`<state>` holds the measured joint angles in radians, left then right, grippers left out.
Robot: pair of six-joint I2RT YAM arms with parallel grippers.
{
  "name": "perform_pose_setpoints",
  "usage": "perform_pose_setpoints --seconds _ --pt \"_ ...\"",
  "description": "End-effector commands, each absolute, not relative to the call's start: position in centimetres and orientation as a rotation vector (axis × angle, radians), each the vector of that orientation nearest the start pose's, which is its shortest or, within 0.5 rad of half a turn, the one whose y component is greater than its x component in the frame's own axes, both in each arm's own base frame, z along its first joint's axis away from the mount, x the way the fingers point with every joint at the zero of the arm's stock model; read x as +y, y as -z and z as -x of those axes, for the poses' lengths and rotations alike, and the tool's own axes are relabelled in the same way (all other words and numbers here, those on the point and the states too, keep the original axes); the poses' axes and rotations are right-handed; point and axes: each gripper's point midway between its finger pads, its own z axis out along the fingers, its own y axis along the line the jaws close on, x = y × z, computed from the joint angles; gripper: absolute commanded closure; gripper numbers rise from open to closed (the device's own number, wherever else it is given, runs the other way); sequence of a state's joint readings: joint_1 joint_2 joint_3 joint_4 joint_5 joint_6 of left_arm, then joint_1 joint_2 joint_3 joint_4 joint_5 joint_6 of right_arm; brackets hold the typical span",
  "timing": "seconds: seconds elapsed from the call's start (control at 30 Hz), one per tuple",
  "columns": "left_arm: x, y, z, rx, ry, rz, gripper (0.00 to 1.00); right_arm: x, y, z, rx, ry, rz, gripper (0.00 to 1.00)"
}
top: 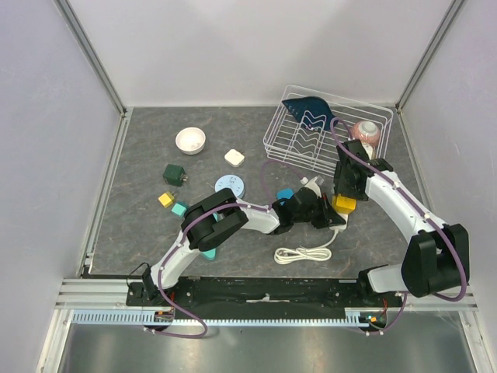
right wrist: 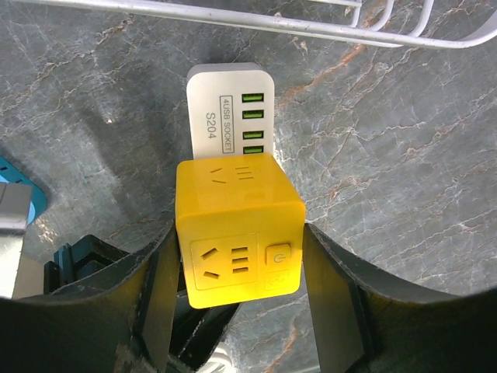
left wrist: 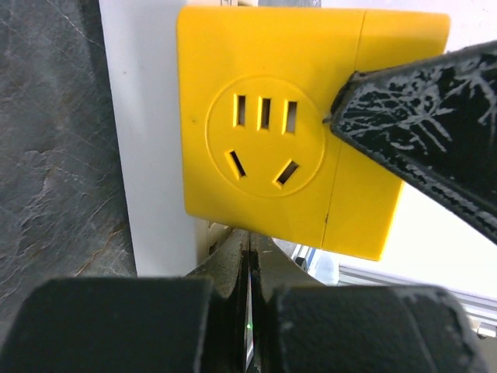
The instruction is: Pull the plug off the socket
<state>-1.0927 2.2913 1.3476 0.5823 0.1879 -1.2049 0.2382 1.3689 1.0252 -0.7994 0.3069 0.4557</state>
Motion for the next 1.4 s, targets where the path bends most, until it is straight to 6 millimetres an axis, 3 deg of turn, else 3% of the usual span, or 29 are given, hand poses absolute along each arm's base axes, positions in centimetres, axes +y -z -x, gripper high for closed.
perform_pose_setpoints --seconds 0.0,0.27,0.5,0.87,0.97,1.03,1.07,1.1,1.2,1.37 --pt "-53.6 2.3 -20.7 2.552 1.258 -0.009 0.98 3.5 -14.4 -32.0 2.468 0.143 -0.381 0.77" --pt "-53.5 2.7 -20.6 2.560 1.252 -0.017 0.98 2.8 -13.6 -32.2 2.494 0.183 -0.384 0.78" --pt "-53.7 2.4 -20.7 2.555 1.260 -0.018 0.98 2.8 -9.9 -31.7 2.538 0.179 -0.400 0.38" --pt "-53.8 1.8 -20.7 2.544 1.273 -0.021 0.98 2.5 -7.8 -31.0 2.571 0.183 -0.423 0.22" --pt "-53.9 1.7 -20.8 2.541 1.276 -0.021 0.98 2.7 -7.6 -30.9 2.574 0.167 -0.417 0.27" --pt "-53.8 1.7 -20.8 2.542 1.269 -0.018 0.98 2.7 -7.5 -30.9 2.579 0.163 -0.417 0.35" --pt "-53.8 1.8 -20.8 2.545 1.266 -0.017 0.98 2.7 -7.5 -30.9 2.579 0.161 -0.415 0.41" --pt "-53.6 2.0 -20.8 2.550 1.256 -0.012 0.98 2.8 -7.6 -30.8 2.580 0.157 -0.414 0.55" --pt "-53.5 2.6 -20.7 2.571 1.244 0.005 0.98 3.0 -8.5 -31.1 2.571 0.136 -0.409 0.73" --pt "-53.1 3.8 -20.4 2.617 1.201 0.023 0.98 3.5 -10.9 -32.3 2.560 0.076 -0.396 0.85"
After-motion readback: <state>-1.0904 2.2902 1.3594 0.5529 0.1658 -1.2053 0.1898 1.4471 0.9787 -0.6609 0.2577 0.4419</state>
